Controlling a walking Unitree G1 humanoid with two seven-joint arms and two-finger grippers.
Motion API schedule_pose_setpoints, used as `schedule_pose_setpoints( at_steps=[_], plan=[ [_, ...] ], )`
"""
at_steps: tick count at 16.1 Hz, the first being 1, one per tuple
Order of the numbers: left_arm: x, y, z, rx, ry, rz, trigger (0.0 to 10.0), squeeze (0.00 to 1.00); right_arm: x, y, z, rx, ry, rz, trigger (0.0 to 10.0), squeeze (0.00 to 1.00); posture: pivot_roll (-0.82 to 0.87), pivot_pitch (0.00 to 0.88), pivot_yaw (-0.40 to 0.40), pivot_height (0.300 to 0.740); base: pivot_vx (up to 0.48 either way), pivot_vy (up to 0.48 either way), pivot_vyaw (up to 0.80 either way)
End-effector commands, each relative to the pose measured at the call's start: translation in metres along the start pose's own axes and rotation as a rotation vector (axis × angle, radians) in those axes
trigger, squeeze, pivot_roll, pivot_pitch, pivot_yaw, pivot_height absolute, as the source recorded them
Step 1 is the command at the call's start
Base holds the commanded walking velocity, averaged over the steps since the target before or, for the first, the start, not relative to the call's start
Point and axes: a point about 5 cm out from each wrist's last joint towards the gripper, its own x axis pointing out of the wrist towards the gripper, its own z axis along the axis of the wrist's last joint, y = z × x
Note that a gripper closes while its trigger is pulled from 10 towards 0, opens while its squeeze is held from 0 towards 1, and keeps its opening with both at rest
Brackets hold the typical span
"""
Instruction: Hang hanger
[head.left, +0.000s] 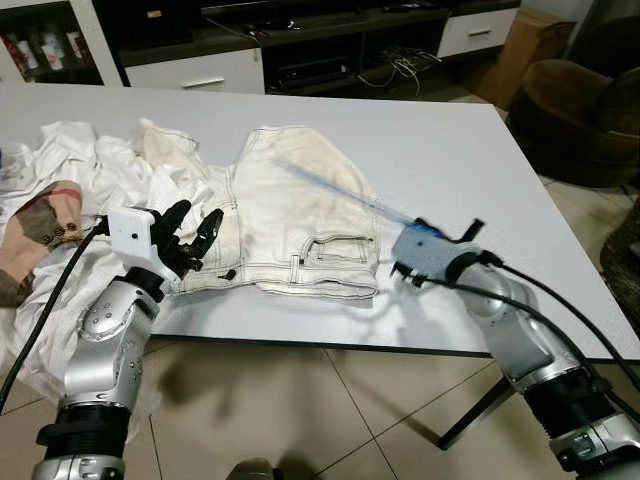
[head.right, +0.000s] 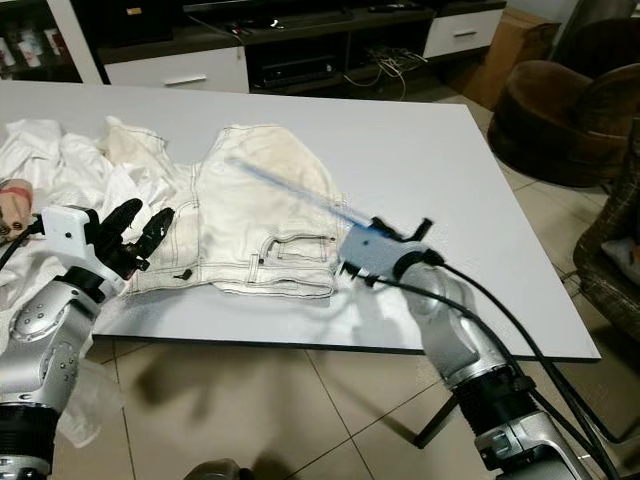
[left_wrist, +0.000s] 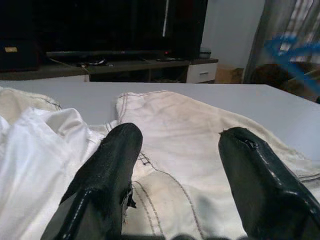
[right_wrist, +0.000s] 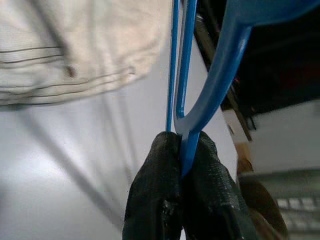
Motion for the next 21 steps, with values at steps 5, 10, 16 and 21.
schedule_pose_setpoints(
  at_steps=[5, 10, 16, 21],
  plan=[
    [0.021, -0.025, 0.003, -0.035, -0.016, -0.045, 10.0, 0.00, 0.007, -0.017, 0.003, 0.108, 0.012, -0.141, 10.0, 0.00, 0.12, 0.000, 0.022, 0.740, 0.000, 0.301, 0.00],
    [0.030, -0.022, 0.006, 0.004, 0.001, -0.046, 10.0, 0.00, 0.003, 0.000, 0.026, 0.090, -0.140, -0.020, 10.0, 0.00, 0.11, 0.000, 0.028, 0.740, 0.000, 0.478, 0.00],
    [0.033, -0.026, 0.006, 0.046, 0.008, -0.077, 10.0, 0.00, 0.003, 0.014, 0.030, 0.026, -0.168, 0.063, 10.0, 0.00, 0.12, 0.000, 0.026, 0.740, 0.000, 0.143, 0.00],
    [0.032, -0.031, 0.005, 0.090, 0.018, -0.130, 10.0, 0.00, 0.001, 0.026, 0.026, -0.002, -0.158, 0.156, 10.0, 0.00, 0.12, 0.000, 0.026, 0.740, 0.000, 0.000, 0.00]
  ],
)
